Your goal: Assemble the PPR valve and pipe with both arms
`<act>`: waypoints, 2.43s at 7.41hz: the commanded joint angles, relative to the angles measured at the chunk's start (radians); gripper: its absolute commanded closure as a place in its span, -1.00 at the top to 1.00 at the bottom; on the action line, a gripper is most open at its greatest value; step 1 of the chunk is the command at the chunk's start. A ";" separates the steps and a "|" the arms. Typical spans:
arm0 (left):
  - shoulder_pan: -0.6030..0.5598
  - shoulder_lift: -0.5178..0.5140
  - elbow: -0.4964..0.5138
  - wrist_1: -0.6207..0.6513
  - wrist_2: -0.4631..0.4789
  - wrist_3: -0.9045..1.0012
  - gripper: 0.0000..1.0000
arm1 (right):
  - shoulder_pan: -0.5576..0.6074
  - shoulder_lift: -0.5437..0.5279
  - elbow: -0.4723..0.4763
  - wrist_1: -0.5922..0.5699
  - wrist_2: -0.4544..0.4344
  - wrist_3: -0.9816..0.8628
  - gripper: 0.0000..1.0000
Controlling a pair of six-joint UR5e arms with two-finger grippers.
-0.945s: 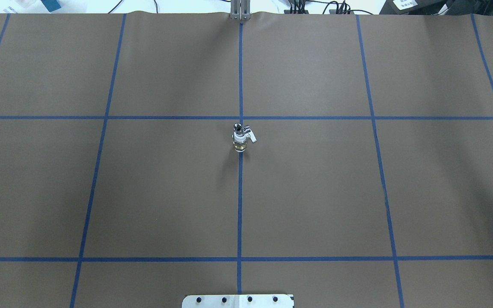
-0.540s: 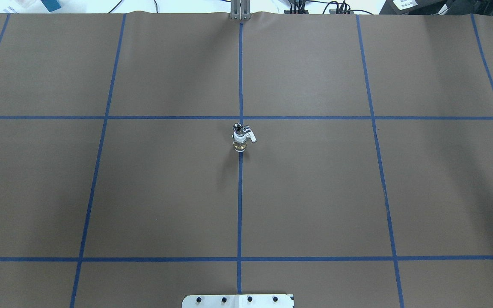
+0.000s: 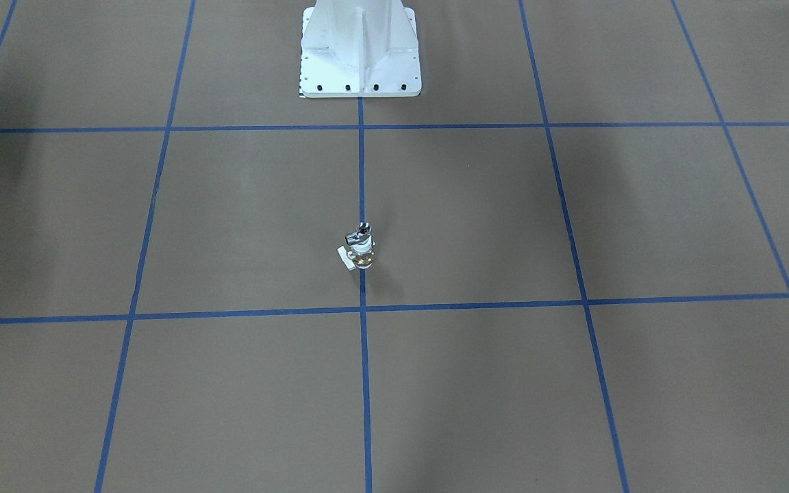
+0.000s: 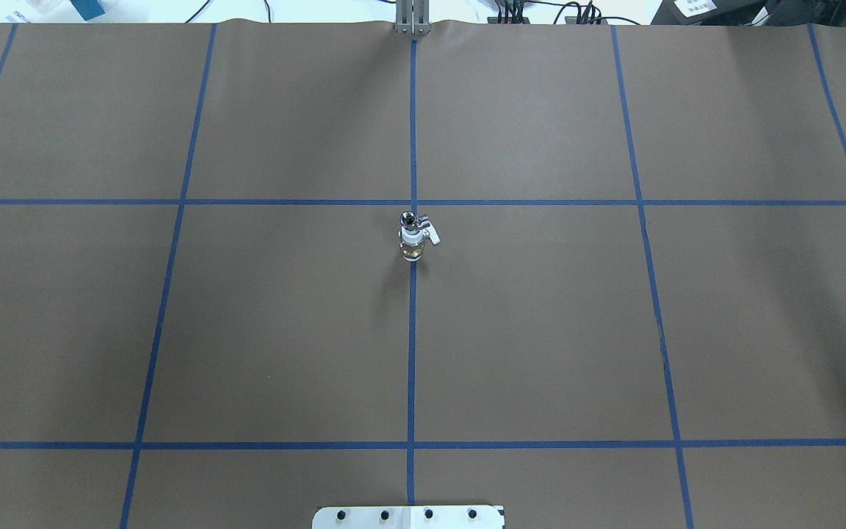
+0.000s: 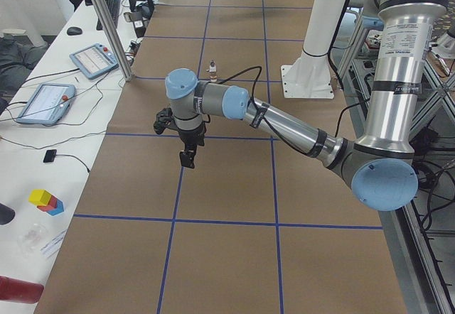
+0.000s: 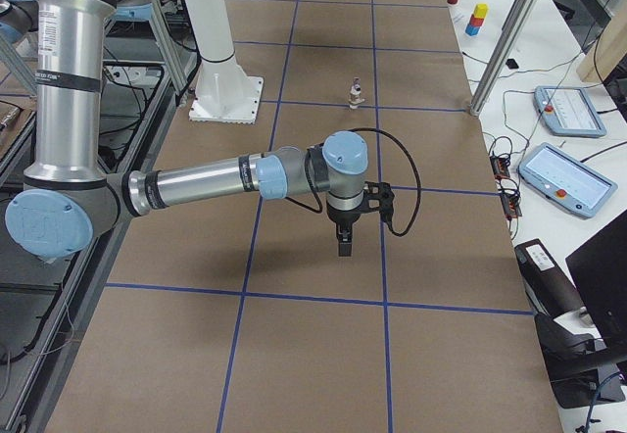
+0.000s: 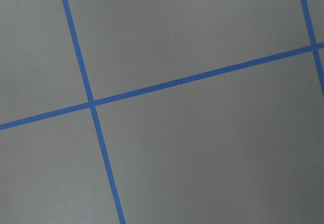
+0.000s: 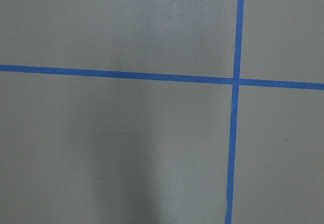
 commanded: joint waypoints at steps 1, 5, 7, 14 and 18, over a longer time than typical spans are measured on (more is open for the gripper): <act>-0.002 0.000 0.037 0.002 0.002 0.077 0.99 | 0.006 -0.020 0.006 0.001 -0.001 -0.003 1.00; -0.103 0.058 0.100 0.002 -0.008 0.105 0.99 | 0.008 -0.051 0.014 0.004 -0.001 -0.003 1.00; -0.117 0.112 0.088 -0.042 0.001 0.170 0.99 | 0.008 -0.051 0.008 0.004 -0.001 -0.003 1.00; -0.117 0.141 0.105 -0.059 0.001 0.176 0.99 | 0.008 -0.056 0.008 0.007 -0.004 -0.003 1.00; -0.117 0.140 0.099 -0.061 0.001 0.174 0.99 | 0.006 -0.054 -0.003 -0.005 -0.006 -0.041 1.00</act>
